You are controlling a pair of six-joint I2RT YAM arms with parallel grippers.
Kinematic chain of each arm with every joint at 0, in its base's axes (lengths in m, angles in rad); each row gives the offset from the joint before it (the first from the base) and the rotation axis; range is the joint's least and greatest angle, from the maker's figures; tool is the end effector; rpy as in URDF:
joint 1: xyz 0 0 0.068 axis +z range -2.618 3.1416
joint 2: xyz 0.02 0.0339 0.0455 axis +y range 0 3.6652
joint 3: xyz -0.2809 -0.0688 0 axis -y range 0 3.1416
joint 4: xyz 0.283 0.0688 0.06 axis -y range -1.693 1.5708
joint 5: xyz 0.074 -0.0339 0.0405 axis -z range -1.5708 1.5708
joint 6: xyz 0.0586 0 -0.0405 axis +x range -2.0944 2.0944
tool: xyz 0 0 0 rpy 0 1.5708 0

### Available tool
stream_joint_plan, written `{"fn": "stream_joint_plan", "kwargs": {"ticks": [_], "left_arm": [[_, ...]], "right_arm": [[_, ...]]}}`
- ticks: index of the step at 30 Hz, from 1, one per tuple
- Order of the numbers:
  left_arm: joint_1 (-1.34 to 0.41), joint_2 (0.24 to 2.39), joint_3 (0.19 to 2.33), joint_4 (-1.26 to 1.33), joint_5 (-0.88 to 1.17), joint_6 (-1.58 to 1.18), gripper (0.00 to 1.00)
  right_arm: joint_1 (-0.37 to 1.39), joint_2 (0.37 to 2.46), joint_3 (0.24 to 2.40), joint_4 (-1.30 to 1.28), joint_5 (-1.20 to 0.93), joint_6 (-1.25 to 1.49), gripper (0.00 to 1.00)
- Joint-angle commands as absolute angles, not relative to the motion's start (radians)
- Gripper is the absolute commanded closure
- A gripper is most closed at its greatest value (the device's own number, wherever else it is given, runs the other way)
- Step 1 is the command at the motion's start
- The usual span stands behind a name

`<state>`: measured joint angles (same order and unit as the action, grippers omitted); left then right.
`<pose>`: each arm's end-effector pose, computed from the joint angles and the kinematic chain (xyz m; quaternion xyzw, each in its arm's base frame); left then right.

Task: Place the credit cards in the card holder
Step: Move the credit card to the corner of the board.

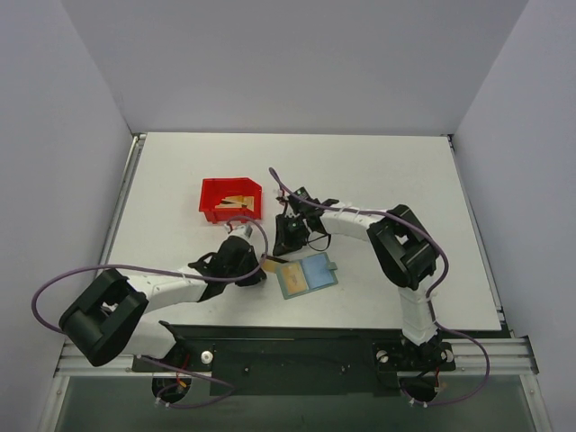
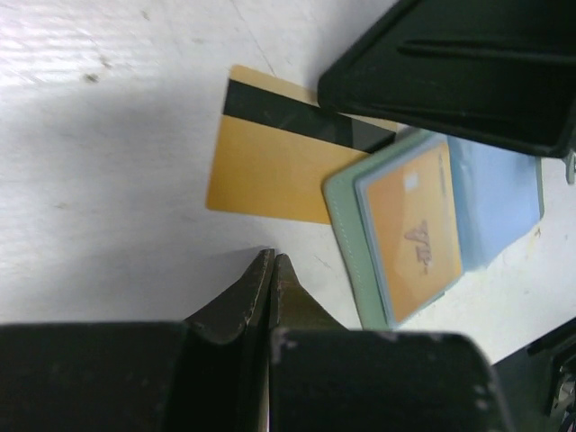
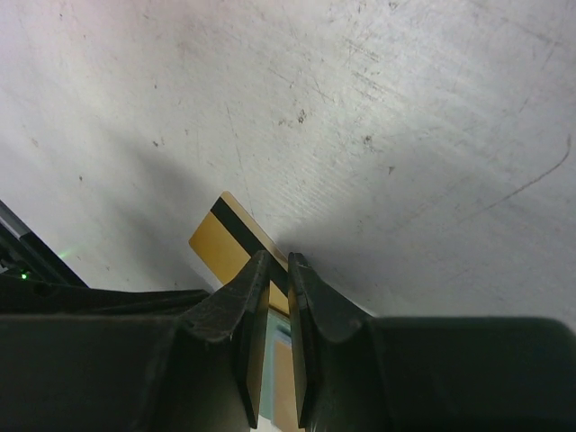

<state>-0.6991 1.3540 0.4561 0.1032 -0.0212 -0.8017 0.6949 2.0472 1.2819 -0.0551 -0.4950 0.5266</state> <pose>0.2119 -0.1765 0.1093 -0.0515 0.9242 -0.2508 0.2834 0.3510 0.3288 0.1185 -0.1653 0.8913 0.3905 0.1603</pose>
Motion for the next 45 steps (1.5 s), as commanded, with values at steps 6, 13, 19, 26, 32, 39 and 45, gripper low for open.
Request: {"fn": "stream_joint_plan", "kwargs": {"ticks": [6,13,19,26,32,39,45], "left_arm": [[-0.758,1.338,0.420,0.123,-0.041,-0.870,0.95],[-0.762,1.273,0.364,0.071,-0.090,-0.899,0.95],[-0.764,1.184,0.316,0.018,-0.115,-0.923,0.95],[-0.799,1.086,0.290,-0.097,-0.126,-0.946,0.95],[-0.903,1.005,0.278,-0.198,-0.150,-1.009,0.94],[-1.080,0.979,0.282,-0.291,-0.213,-1.138,0.94],[-1.276,1.008,0.295,-0.354,-0.262,-1.262,0.94]], "right_arm": [[0.752,2.042,1.174,-0.203,-0.419,0.503,0.88],[0.814,2.033,1.147,-0.186,-0.442,0.509,0.88],[0.857,2.033,1.141,-0.167,-0.462,0.512,0.88],[0.911,2.016,1.120,-0.164,-0.471,0.508,0.88],[0.962,1.967,1.042,-0.144,-0.468,0.514,0.88],[1.012,1.887,0.924,-0.114,-0.486,0.526,0.88],[1.061,1.838,0.865,-0.107,-0.502,0.523,0.88]]}}
